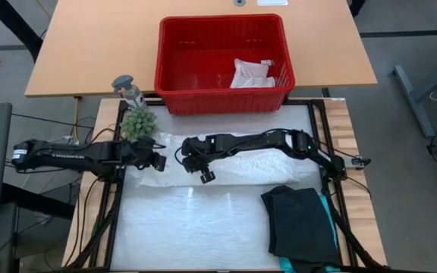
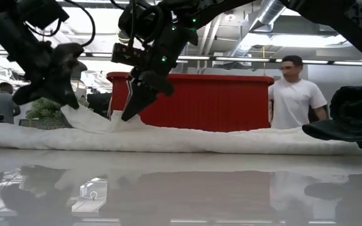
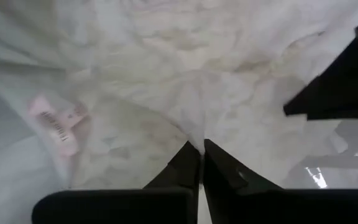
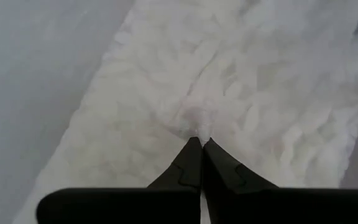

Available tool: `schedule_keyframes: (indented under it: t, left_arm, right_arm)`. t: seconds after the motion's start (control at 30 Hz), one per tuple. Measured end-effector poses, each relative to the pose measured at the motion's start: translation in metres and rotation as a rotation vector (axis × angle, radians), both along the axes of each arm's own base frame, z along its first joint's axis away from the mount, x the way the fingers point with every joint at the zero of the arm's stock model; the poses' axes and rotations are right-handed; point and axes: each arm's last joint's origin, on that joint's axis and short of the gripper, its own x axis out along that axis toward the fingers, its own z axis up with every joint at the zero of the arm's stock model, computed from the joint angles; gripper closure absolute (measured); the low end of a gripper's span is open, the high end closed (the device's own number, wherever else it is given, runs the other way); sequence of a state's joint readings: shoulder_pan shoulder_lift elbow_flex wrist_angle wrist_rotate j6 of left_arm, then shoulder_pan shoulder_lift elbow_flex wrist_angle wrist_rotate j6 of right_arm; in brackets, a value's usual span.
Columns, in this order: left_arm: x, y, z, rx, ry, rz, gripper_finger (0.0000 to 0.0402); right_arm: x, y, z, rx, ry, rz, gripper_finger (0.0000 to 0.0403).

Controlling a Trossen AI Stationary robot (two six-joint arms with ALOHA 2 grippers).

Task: Fold Laundry from Bin
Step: Fold the white t-shirt

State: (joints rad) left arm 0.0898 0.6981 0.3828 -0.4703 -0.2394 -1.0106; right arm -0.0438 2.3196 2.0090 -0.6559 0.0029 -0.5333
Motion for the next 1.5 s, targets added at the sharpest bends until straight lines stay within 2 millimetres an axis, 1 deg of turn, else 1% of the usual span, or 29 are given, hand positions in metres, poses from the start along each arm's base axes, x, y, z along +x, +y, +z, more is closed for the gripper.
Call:
schedule_keyframes:
  t: [0.07, 0.23, 0.4, 0.5, 0.67, 0.87, 0.97, 1.13, 1.23, 1.37, 1.5]
  left_arm:
    - [-0.002, 0.0, 0.006, -0.018, 0.004, 0.017, 0.0401]
    - [-0.005, -0.002, 0.012, -0.086, -0.005, 0.002, 0.0401]
    - [-0.007, -0.003, 0.01, -0.145, 0.013, 0.005, 0.0401]
    - [-0.006, -0.004, 0.011, -0.171, 0.001, -0.001, 0.0401]
    - [-0.005, -0.005, 0.012, -0.236, -0.031, 0.011, 0.0401]
    - [-0.005, -0.006, 0.013, -0.271, -0.042, 0.008, 0.0401]
    - [-0.006, -0.007, 0.014, -0.306, -0.057, -0.022, 0.0401]
    - [-0.01, -0.009, 0.019, -0.34, -0.104, -0.029, 0.0401]
    - [-0.013, -0.008, 0.021, -0.321, -0.123, -0.018, 0.0401]
    - [-0.017, -0.009, 0.017, -0.32, -0.073, -0.005, 0.0401]
    - [-0.015, -0.01, 0.015, -0.309, -0.047, -0.013, 0.0401]
  right_arm:
    - [0.0, -0.003, 0.0, 0.002, 0.0, -0.008, 0.0371]
    - [-0.002, -0.002, 0.003, 0.002, 0.003, -0.007, 0.0377]
    - [-0.008, -0.001, 0.022, 0.004, -0.019, -0.008, 0.0372]
    - [-0.01, -0.001, 0.026, 0.008, -0.011, -0.009, 0.0373]
    - [-0.013, 0.0, 0.023, 0.011, 0.031, -0.009, 0.0377]
    - [-0.013, -0.001, 0.023, 0.011, 0.027, -0.01, 0.0373]
    - [-0.014, -0.001, 0.023, 0.012, 0.034, -0.011, 0.0375]
    - [-0.014, 0.004, 0.023, 0.009, 0.037, 0.004, 0.0374]
    - [-0.014, 0.007, 0.023, 0.012, 0.038, 0.013, 0.0373]
    - [-0.014, 0.015, 0.022, 0.043, 0.048, 0.042, 0.0376]
    - [-0.014, 0.022, 0.022, 0.049, 0.047, 0.066, 0.0374]
